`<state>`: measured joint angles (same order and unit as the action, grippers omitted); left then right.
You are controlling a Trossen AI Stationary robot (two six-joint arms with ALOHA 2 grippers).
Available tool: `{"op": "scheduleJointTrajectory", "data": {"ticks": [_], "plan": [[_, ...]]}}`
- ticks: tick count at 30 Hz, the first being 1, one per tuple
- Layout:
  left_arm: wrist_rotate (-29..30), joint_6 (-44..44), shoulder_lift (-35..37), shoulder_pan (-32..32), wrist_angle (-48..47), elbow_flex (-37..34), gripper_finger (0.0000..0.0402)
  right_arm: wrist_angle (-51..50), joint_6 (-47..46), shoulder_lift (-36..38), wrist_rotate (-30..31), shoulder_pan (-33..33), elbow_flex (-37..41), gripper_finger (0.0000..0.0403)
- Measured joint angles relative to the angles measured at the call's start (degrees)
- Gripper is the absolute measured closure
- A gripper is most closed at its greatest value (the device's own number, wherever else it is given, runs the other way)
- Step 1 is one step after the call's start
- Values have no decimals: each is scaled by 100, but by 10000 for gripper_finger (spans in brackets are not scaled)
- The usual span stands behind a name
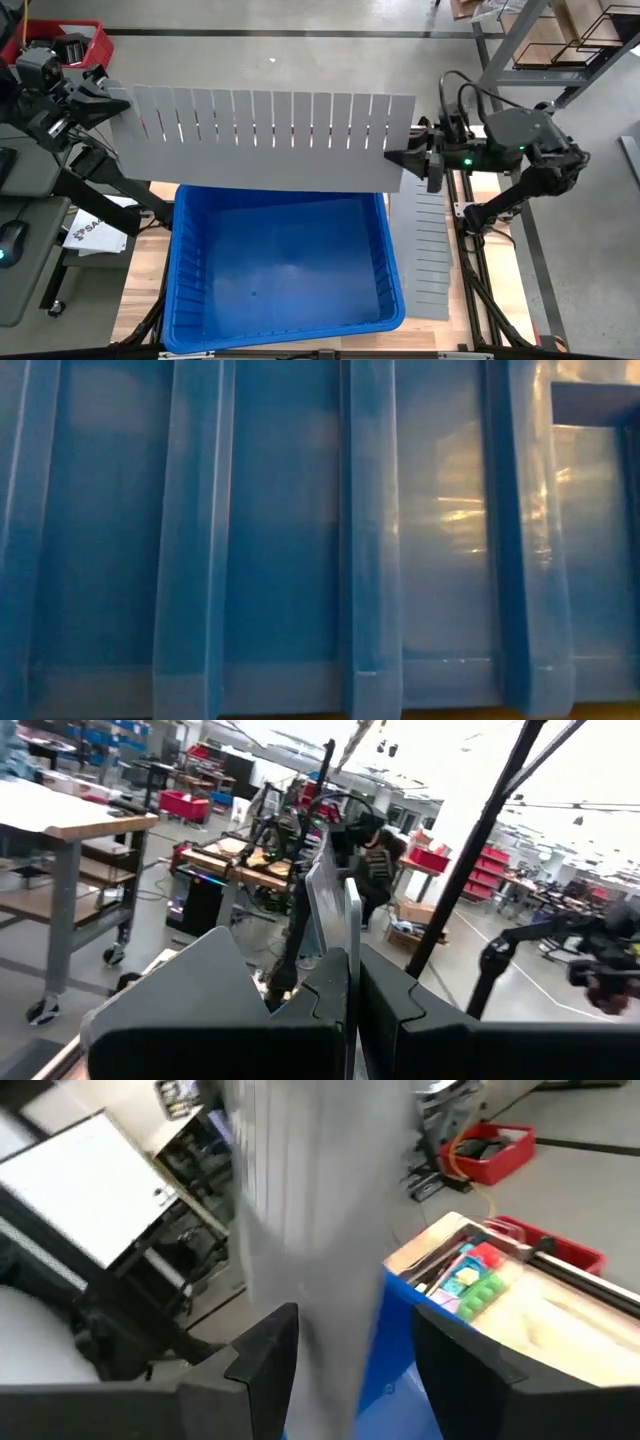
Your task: Sort blocks
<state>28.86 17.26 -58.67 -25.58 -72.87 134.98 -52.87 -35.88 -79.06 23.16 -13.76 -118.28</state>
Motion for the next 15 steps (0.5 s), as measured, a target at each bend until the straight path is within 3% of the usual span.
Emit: {"op": "scheduleJointTrajectory", "data": {"ticks": [5,10,15], "plan": [[169,4,2,0,-55,0,402,308,184,-150,-114,-45,2,250],[326,176,-4,0,-284,-4,401,333,424,-164,-188,-137,2,380],[520,876,-38,0,-1049,-225,395,141,508,-152,-288,-181,4,399]]}}
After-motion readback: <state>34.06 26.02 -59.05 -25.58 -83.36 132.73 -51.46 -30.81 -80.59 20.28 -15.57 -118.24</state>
